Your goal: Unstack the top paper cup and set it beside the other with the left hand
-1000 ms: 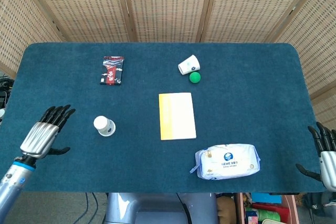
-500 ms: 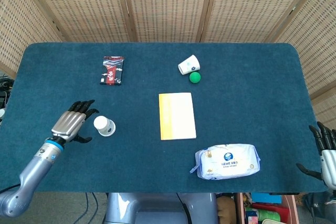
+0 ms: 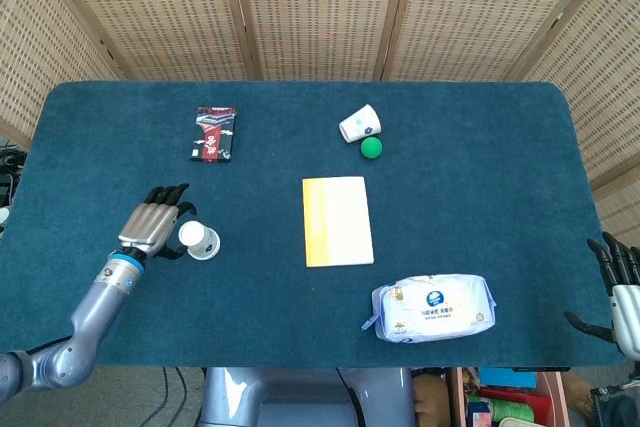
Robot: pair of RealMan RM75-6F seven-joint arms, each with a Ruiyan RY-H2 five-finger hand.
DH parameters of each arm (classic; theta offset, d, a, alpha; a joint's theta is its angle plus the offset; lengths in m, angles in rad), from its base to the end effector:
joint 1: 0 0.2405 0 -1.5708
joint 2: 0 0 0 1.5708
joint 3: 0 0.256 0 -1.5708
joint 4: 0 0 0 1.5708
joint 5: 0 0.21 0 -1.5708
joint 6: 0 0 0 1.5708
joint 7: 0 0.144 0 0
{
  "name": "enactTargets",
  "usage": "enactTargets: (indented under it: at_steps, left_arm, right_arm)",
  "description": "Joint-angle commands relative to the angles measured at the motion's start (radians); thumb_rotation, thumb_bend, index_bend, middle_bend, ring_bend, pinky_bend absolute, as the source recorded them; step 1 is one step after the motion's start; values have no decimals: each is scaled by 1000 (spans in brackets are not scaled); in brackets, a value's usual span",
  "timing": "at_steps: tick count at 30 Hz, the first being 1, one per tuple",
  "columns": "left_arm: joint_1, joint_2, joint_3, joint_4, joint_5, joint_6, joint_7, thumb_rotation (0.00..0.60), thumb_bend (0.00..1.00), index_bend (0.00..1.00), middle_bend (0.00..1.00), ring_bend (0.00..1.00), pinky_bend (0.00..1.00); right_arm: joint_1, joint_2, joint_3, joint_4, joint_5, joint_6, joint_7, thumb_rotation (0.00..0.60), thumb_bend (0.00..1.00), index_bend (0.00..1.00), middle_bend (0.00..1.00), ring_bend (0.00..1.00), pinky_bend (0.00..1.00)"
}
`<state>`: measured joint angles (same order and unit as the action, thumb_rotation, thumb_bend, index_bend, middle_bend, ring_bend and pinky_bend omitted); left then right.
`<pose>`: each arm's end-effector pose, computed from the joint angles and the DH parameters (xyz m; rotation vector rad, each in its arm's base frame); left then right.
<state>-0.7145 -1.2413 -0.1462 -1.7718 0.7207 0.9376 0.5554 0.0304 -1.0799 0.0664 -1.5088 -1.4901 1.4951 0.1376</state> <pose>-0.1944 0.3281 0.0554 -1.7495 -1.0993 -0.5962 -0.3420 -0.1679 0.1881 1.3182 -0.9110 0.8798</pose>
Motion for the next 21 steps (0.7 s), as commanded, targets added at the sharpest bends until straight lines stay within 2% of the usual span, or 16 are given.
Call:
enactTargets:
  at_steps: [1, 21]
  left_arm:
    - [-9, -6, 5, 5, -13, 8, 3, 600, 307, 299, 0, 0, 0]
    - [-40, -3, 42, 9, -38, 8, -22, 600, 307, 308, 0, 0, 0]
  right_arm:
    - [0, 0, 0, 0, 1, 0, 0, 600, 0, 0, 0, 0, 0]
    - [5, -2, 1, 3, 8, -12, 6, 600, 0, 0, 0, 0, 0]
